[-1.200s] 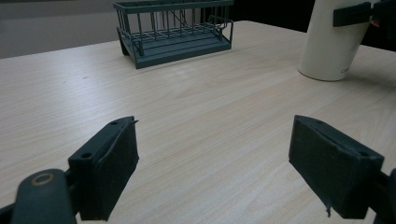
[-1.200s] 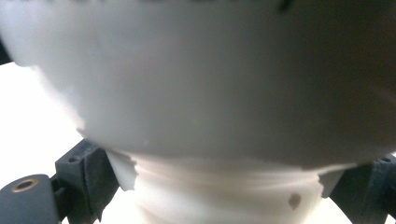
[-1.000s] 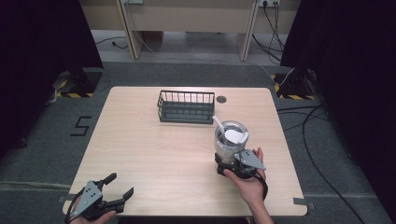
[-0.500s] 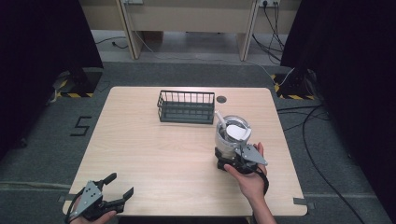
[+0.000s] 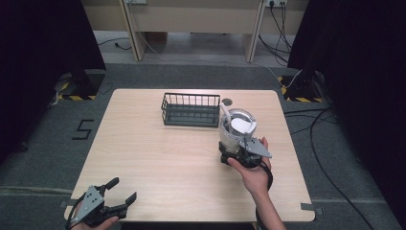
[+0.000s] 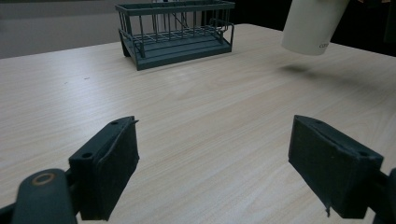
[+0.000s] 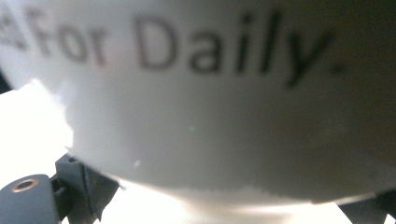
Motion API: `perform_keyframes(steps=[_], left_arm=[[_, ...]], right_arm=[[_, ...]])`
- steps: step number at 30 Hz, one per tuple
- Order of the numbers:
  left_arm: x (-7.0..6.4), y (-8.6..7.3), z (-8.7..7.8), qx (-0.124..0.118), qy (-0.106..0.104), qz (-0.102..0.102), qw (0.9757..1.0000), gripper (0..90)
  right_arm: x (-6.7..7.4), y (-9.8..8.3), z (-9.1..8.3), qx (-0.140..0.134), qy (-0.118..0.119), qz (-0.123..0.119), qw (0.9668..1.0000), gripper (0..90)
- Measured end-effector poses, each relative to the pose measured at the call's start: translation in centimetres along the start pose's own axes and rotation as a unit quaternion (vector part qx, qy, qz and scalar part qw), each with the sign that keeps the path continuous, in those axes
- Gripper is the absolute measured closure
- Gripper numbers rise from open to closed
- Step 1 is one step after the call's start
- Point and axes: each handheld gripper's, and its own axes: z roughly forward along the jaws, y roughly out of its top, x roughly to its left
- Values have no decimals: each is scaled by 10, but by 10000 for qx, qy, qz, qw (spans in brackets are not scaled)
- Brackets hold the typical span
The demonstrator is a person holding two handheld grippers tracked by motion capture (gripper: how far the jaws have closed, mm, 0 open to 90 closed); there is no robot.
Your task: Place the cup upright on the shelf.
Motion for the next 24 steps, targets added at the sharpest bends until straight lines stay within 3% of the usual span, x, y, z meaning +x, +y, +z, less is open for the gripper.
perform_keyframes(steps=[24], left_arm=[[5, 0, -1, -31, 123, -125, 9998, 153]], right_arm=[[-2, 35, 34, 43, 113, -1, 9999, 101]])
